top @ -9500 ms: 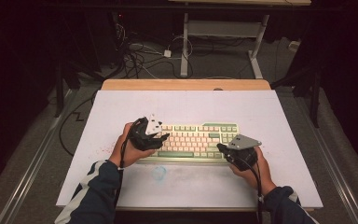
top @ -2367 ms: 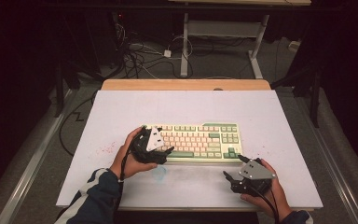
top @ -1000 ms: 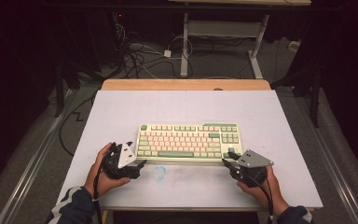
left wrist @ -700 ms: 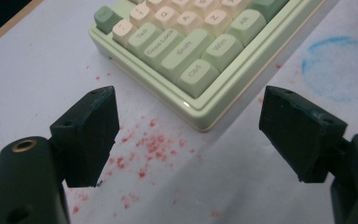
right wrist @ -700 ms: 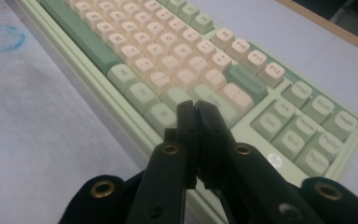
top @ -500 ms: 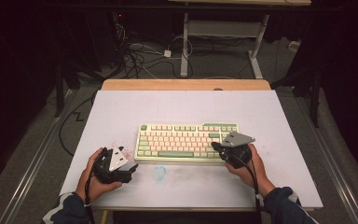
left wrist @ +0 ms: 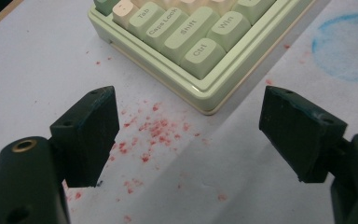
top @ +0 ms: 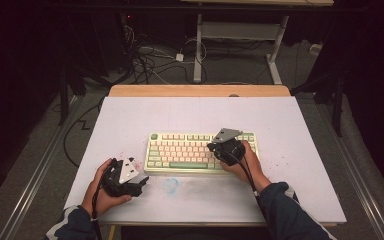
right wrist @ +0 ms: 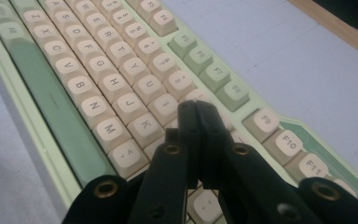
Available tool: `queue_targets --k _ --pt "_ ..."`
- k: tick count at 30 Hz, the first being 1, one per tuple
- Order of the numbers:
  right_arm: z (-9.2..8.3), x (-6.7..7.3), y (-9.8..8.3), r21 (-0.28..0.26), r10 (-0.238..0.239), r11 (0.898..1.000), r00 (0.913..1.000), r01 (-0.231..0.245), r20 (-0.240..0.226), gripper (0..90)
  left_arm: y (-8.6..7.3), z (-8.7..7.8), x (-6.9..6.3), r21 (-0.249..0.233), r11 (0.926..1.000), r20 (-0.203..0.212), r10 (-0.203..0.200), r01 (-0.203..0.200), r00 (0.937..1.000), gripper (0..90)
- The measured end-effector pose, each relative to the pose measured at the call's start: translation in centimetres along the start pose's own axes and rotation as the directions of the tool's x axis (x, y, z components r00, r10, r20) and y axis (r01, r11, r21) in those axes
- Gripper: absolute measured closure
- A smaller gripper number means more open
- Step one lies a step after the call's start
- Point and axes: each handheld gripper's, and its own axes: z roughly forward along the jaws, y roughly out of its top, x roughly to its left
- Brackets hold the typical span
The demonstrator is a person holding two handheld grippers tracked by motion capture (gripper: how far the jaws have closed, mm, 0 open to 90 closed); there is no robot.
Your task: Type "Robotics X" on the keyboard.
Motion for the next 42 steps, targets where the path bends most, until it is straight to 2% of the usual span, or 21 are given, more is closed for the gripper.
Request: queue_targets --k 5,7,12,16,21,28,36,40,42 --pt "1.1 -0.2 0.5 0.03 -0.008 1.0 0.9999 0.008 0.009 90.0 -0.1 0.1 0.0 0.016 0.9998 0.003 0.012 -0.012 0.9999 18.6" --pt "1.3 -0.2 0.6 0.035 0.003 0.999 1.0 -0.003 0.005 90.0 -0.2 0.1 -0.1 0.018 0.9998 0.005 0.013 -0.013 0.9999 18.6" --pt "1.5 -0.2 0.7 0.035 -0.008 0.999 1.0 0.008 0.006 90.0 -0.2 0.1 -0.1 0.019 0.9998 0.006 0.011 -0.011 0.9999 18.6" --pt "1.6 -0.2 0.6 0.039 0.0 0.999 1.0 -0.001 0.006 90.0 -0.3 0.1 -0.1 0.023 0.9996 0.007 0.014 -0.014 0.9999 18.6" --pt "1.7 -0.1 0.5 0.058 0.003 0.998 1.0 -0.002 -0.008 90.0 -0.5 0.2 -0.2 0.046 0.9983 0.005 0.035 -0.035 0.9994 18.6" --pt "0.9 -0.2 0.5 0.004 0.036 0.999 0.9993 -0.036 -0.002 89.5 -0.4 0.2 -0.1 0.041 0.9987 0.001 0.03 -0.03 0.9996 18.6" --pt "-0.4 -0.3 0.3 -0.046 0.037 0.998 0.9992 -0.036 0.013 86.1 -0.4 0.2 -0.1 0.04 0.9988 -0.004 0.029 -0.029 0.9996 18.6" --pt "-1.2 -0.3 0.1 -0.073 0.038 0.997 0.999 -0.036 0.025 80.3 -0.4 0.3 -0.1 0.042 0.9987 -0.003 0.028 -0.028 0.9996 18.6" --pt "-1.7 -0.3 0.1 -0.093 0.03 0.995 0.9989 -0.026 0.037 72.6 -0.5 0.4 -0.1 0.044 0.9986 -0.007 0.03 -0.029 0.9995 18.6"
